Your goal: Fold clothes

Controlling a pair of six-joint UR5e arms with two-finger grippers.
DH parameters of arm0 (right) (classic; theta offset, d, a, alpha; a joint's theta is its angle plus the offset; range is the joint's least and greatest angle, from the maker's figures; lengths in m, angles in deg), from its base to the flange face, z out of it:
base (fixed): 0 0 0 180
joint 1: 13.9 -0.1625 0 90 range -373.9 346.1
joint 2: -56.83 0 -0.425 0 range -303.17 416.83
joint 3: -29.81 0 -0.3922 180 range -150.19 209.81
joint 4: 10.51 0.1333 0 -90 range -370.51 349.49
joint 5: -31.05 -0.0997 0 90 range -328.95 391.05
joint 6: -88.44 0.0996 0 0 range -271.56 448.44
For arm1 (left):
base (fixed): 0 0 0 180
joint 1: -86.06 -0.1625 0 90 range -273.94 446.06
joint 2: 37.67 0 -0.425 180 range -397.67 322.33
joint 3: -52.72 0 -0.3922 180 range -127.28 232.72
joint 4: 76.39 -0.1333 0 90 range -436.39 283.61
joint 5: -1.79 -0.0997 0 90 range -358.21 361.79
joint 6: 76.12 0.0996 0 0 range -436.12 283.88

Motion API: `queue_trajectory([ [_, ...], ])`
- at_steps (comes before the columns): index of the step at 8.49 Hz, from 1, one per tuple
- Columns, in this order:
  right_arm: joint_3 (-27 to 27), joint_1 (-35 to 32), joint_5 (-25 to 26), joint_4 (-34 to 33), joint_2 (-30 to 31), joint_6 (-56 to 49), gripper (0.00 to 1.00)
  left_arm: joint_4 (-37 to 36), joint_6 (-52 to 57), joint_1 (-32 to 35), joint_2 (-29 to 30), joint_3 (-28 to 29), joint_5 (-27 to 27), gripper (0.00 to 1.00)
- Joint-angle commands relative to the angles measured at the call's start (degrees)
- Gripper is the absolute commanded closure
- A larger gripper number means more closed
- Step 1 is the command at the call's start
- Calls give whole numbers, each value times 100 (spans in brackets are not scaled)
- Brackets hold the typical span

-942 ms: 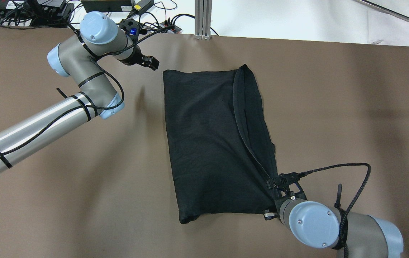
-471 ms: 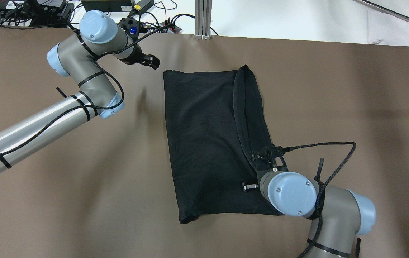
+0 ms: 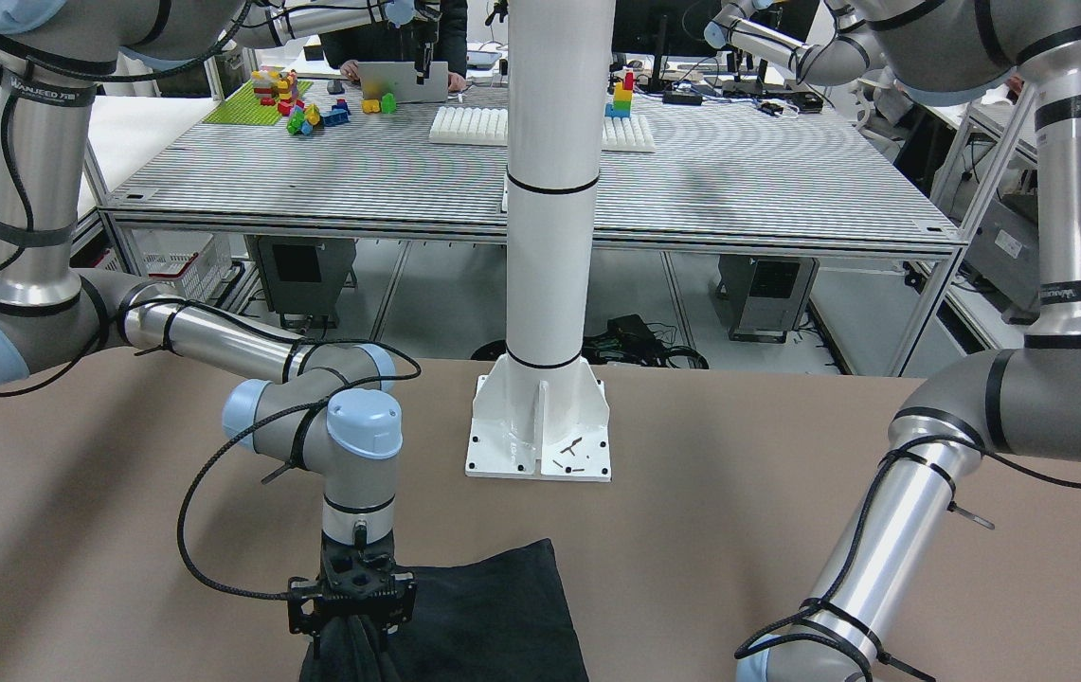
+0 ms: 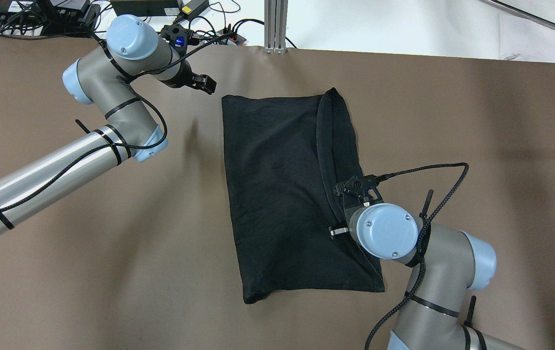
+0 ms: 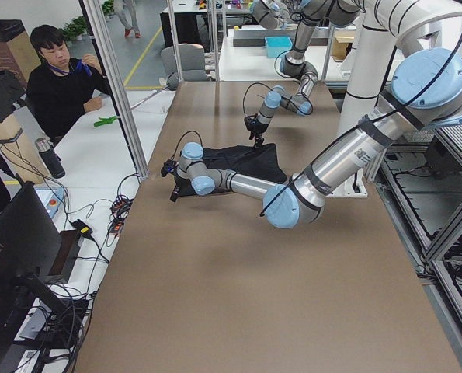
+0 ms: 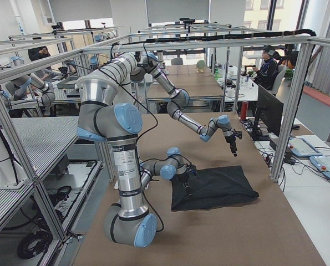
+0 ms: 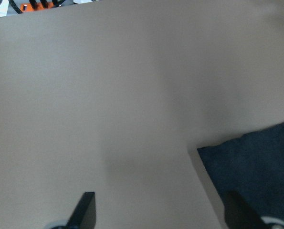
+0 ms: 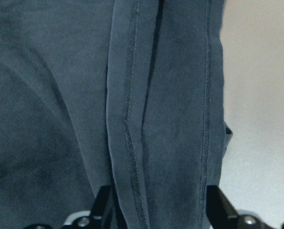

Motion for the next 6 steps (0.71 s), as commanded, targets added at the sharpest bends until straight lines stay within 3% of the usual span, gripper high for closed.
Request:
queue_trajectory([
  [1,635,-114,-79,17,-478,-62,31,9,5,-34,-27,-3,-4,5],
  [6,697,-114,-79,17,-479,-62,35,0,5,-87,-18,6,-4,5],
])
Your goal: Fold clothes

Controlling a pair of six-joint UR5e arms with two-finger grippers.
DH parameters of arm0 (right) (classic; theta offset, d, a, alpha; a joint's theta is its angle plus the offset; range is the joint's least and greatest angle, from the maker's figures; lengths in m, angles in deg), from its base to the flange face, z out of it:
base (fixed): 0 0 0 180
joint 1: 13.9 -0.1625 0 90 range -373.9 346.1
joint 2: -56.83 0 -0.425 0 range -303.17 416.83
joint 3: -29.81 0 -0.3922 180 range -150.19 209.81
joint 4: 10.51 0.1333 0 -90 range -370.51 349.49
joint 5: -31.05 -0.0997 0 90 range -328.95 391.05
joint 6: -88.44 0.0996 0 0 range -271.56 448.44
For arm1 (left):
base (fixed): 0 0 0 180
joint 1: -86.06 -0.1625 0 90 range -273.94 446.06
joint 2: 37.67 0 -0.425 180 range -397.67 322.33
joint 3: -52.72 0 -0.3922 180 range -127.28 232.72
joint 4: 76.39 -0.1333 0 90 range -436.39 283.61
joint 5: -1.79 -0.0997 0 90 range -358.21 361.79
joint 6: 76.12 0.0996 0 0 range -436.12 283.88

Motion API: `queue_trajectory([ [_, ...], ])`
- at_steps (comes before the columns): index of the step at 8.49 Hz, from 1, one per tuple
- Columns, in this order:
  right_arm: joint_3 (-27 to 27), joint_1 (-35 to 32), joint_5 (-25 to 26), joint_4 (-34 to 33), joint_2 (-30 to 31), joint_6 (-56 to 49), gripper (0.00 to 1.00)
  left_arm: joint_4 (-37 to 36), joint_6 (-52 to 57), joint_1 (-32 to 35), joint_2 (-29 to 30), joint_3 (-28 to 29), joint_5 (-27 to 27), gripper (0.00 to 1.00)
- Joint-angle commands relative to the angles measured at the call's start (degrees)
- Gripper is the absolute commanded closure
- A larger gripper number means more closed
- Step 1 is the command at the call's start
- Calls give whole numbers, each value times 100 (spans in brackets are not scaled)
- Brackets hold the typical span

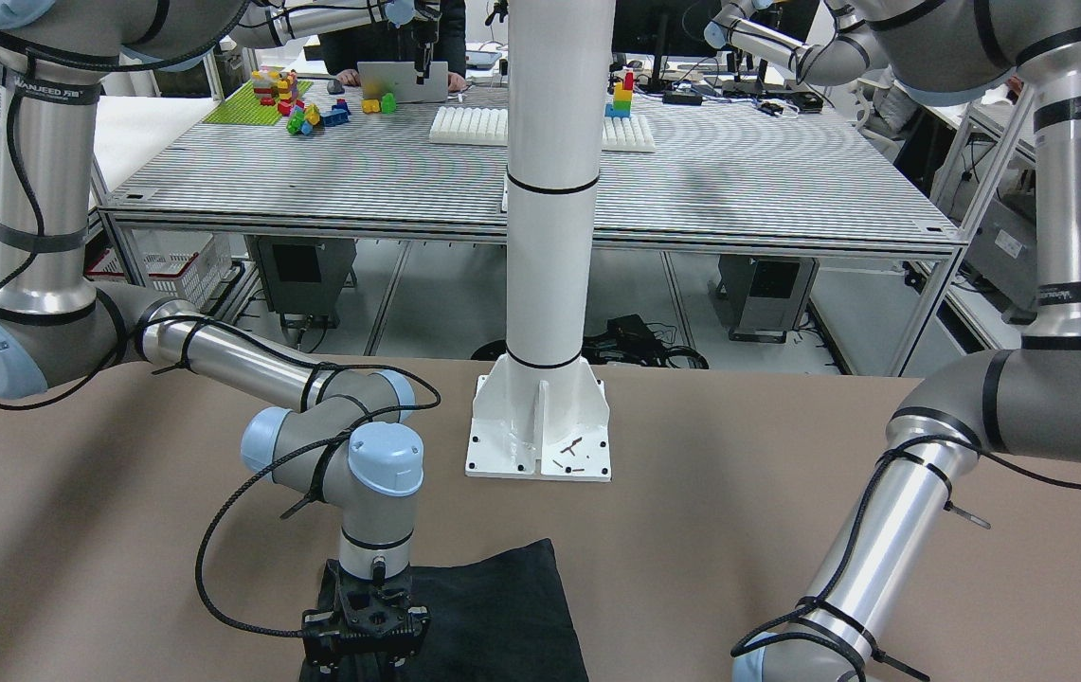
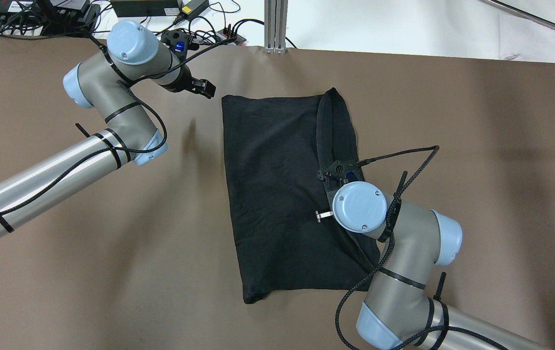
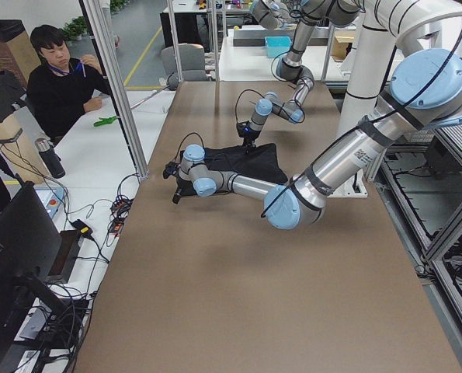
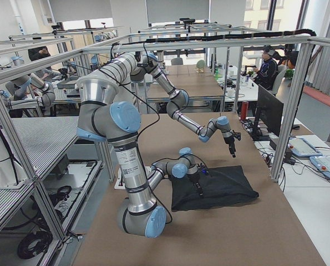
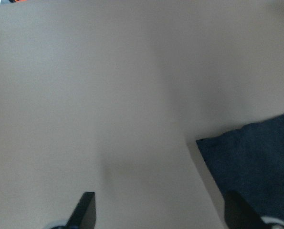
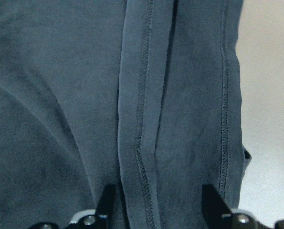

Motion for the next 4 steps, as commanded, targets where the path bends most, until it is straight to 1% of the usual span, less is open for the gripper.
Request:
queue_trajectory([
  [1,49,-2,-1,0,-4,-11,48,-2,0,-45,9,1,0,5],
  [2,49,-2,-1,0,-4,-11,63,-2,0,-45,9,1,0,5],
  [4,49,6,-9,0,-4,-11,85,-2,0,-45,9,1,0,5],
])
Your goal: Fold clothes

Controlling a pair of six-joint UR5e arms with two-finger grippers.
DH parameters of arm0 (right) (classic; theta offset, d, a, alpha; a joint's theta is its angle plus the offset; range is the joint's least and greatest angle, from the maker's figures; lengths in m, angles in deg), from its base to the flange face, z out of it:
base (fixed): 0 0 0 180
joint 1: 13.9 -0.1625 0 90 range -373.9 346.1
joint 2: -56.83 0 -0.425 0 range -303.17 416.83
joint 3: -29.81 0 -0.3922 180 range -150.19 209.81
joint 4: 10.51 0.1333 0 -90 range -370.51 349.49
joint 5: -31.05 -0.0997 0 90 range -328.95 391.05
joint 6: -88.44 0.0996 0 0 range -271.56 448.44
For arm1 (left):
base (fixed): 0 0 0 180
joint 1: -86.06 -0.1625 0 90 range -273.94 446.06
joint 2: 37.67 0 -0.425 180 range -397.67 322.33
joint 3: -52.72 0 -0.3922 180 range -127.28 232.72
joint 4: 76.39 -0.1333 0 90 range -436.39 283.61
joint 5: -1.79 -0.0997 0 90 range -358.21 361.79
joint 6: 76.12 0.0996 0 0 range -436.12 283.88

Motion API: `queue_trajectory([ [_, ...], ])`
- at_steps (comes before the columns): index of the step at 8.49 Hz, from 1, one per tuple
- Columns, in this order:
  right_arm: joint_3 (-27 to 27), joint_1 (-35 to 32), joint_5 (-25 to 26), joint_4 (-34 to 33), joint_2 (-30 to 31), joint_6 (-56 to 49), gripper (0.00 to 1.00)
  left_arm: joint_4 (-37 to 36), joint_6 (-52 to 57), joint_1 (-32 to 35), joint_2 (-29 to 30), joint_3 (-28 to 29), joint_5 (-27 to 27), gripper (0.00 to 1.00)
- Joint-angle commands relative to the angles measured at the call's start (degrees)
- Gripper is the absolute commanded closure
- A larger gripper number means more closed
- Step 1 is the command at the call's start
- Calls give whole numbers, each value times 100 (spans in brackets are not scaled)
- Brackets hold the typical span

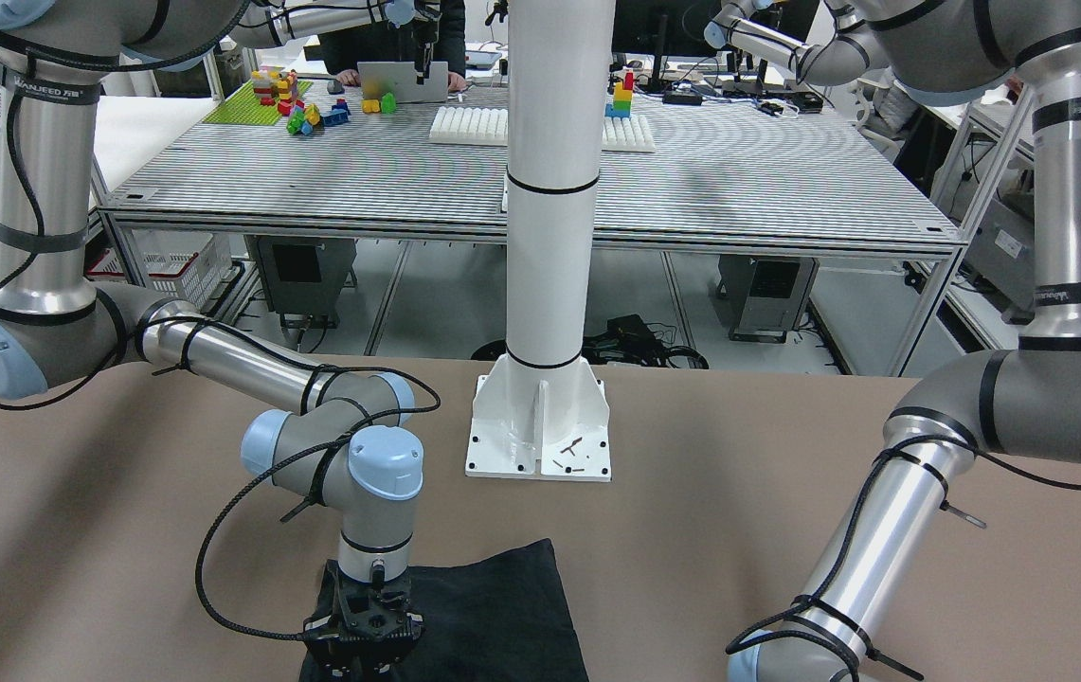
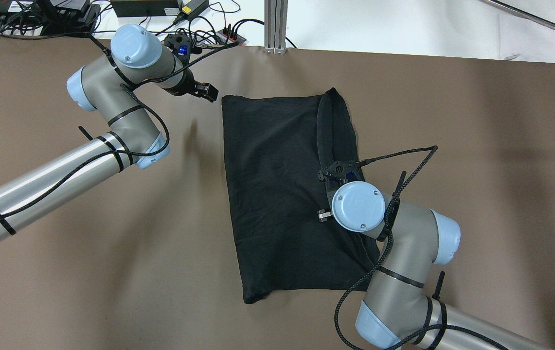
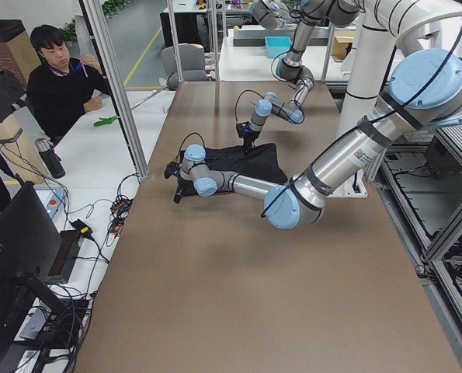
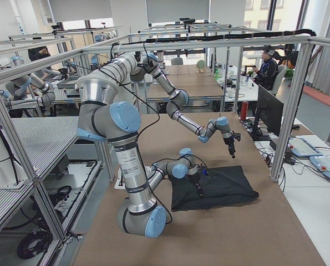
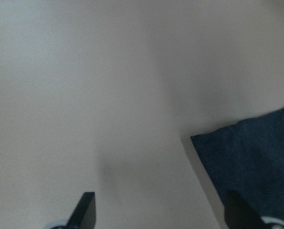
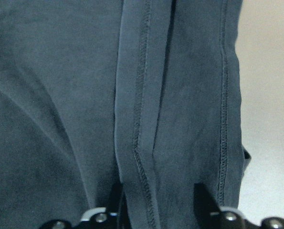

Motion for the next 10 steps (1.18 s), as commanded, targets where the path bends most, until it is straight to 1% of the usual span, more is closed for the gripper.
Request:
queue_trajectory([
  [1,-1,-3,-26,0,-9,-1,91,0,0,-4,1,0,0,5],
  [3,-10,6,-26,0,-9,-1,100,9,0,-13,1,0,0,5],
  [5,-36,-38,-139,9,8,-36,100,9,0,-4,-8,0,0,5],
  [6,-45,-195,-392,18,52,-54,100,9,0,-13,-17,-9,0,6],
  [7,-106,-309,-604,26,226,-62,100,17,0,-13,-34,-9,0,5],
  [8,-280,-371,-615,148,550,-245,100,26,0,-13,-34,-9,0,5],
  [9,-343,-398,-623,698,971,-499,100,52,0,-13,-34,-9,-9,5],
  [10,-335,-407,-623,1069,1219,-519,100,53,0,-13,-34,-9,-9,5],
])
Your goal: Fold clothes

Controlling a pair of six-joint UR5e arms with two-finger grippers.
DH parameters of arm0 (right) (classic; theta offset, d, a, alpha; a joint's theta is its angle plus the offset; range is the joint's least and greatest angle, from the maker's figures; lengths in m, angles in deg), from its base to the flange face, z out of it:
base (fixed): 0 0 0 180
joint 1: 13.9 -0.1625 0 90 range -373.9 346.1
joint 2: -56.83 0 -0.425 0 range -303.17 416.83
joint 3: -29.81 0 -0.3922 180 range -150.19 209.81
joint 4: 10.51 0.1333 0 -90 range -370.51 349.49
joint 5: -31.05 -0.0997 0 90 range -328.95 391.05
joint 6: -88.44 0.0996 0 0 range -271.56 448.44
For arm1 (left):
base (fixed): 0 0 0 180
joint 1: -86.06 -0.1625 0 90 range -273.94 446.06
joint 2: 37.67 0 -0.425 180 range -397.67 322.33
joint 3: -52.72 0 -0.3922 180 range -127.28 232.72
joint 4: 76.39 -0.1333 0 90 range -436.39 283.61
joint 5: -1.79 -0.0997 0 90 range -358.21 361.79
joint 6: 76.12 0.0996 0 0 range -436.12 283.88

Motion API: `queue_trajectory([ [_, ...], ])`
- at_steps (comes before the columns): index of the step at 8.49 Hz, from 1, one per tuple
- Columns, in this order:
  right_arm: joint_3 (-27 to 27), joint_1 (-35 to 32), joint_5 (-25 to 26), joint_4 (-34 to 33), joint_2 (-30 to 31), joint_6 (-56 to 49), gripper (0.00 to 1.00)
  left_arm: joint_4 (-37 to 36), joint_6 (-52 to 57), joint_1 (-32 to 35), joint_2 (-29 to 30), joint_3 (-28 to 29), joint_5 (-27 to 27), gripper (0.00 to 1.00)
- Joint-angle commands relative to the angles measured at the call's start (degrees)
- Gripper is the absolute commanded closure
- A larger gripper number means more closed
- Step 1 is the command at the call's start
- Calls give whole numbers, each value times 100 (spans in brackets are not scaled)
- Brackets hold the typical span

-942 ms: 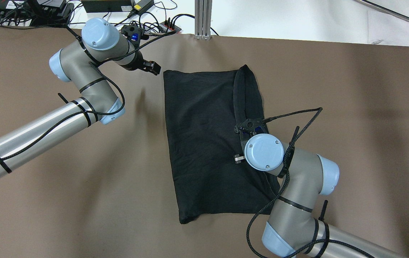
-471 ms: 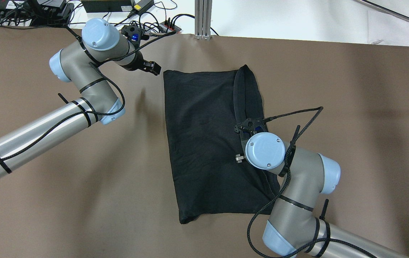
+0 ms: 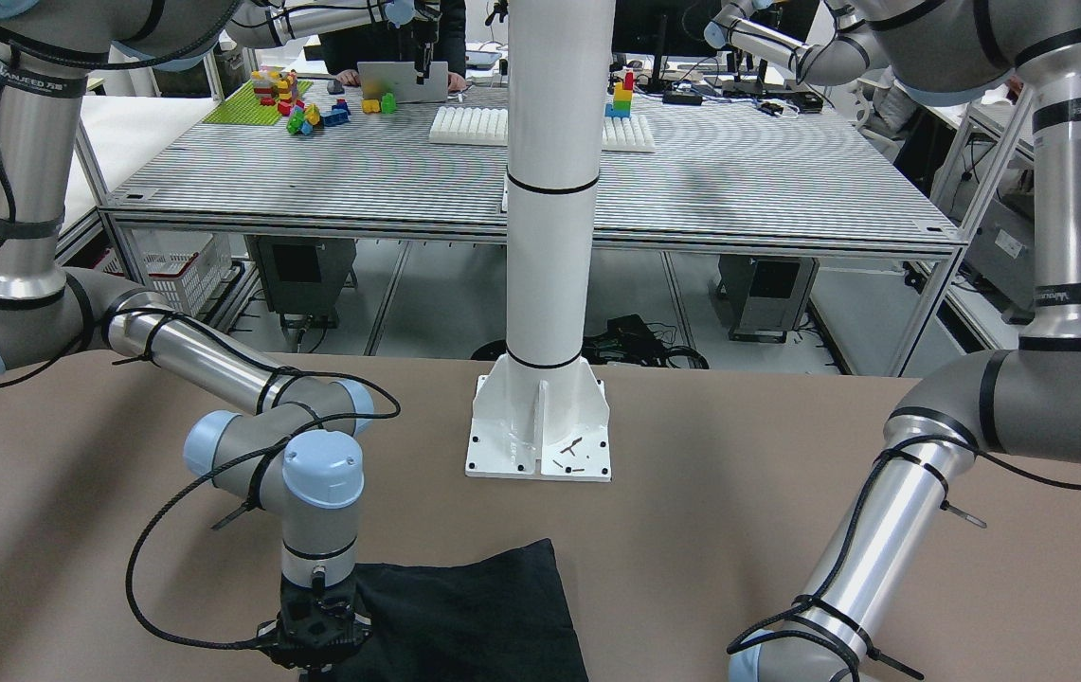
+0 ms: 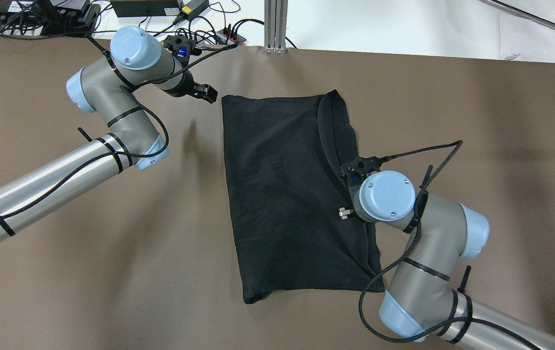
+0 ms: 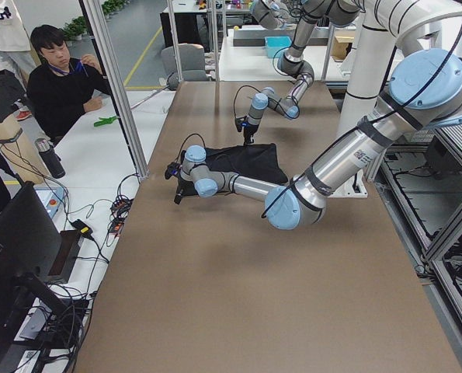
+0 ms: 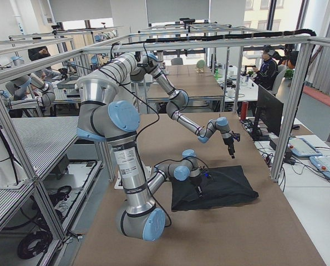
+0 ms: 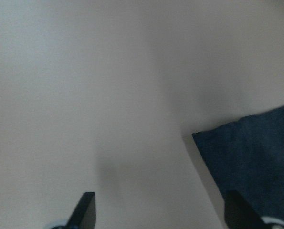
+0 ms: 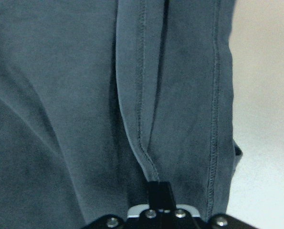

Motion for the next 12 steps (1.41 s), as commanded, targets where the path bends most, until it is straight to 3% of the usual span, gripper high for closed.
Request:
queue_trajectory([
  [1,-89,-164,-165,690,573,-211,100,18,0,0,-3,8,-5,5],
  [2,-89,-182,-296,698,573,-202,100,18,0,0,-3,8,-5,5],
  [4,-80,-208,-298,725,520,-150,21,9,0,-9,5,8,-5,5],
  [5,-45,-365,-289,646,311,-158,10,9,0,-35,5,8,-5,5],
  [9,1621,-709,-280,681,-1174,-62,8,9,-8,-44,14,8,-75,5],
  [12,2133,-745,-263,707,-1501,35,7,9,-9,-36,14,8,-75,5],
])
